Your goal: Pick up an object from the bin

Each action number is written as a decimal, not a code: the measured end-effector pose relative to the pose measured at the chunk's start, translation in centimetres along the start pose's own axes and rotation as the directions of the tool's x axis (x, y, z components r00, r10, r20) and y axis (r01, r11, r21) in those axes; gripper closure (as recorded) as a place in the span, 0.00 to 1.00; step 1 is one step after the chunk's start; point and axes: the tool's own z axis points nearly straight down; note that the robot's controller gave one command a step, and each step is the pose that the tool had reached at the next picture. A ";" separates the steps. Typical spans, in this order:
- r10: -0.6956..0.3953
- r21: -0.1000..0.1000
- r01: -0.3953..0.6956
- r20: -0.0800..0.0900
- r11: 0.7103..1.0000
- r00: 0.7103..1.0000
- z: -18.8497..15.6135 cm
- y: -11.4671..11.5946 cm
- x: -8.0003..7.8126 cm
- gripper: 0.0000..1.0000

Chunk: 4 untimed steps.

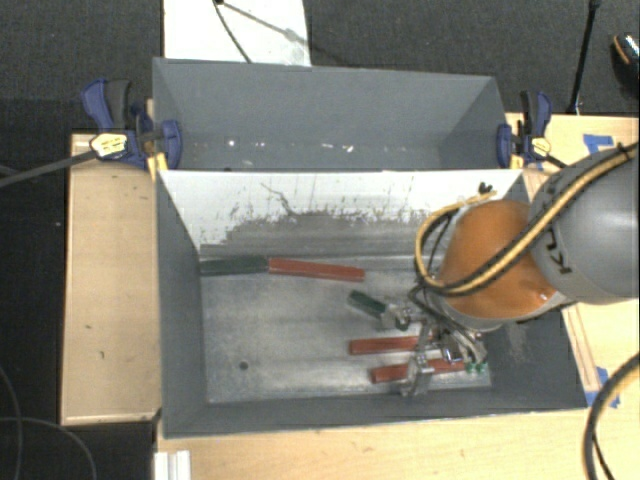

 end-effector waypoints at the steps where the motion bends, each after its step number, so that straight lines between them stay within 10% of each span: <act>1: 0.004 -0.001 -0.004 0.001 1.000 1.000 0.0 0.0 -0.1 0.00; 3: 0.011 -0.002 -0.011 0.003 1.000 1.000 -0.1 0.1 -0.2 0.00; 4: 0.012 -0.002 -0.012 0.002 1.000 1.000 -0.1 0.1 -0.2 1.00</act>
Offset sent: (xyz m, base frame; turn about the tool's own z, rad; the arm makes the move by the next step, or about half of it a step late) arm 0.0000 0.0000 0.0000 0.0000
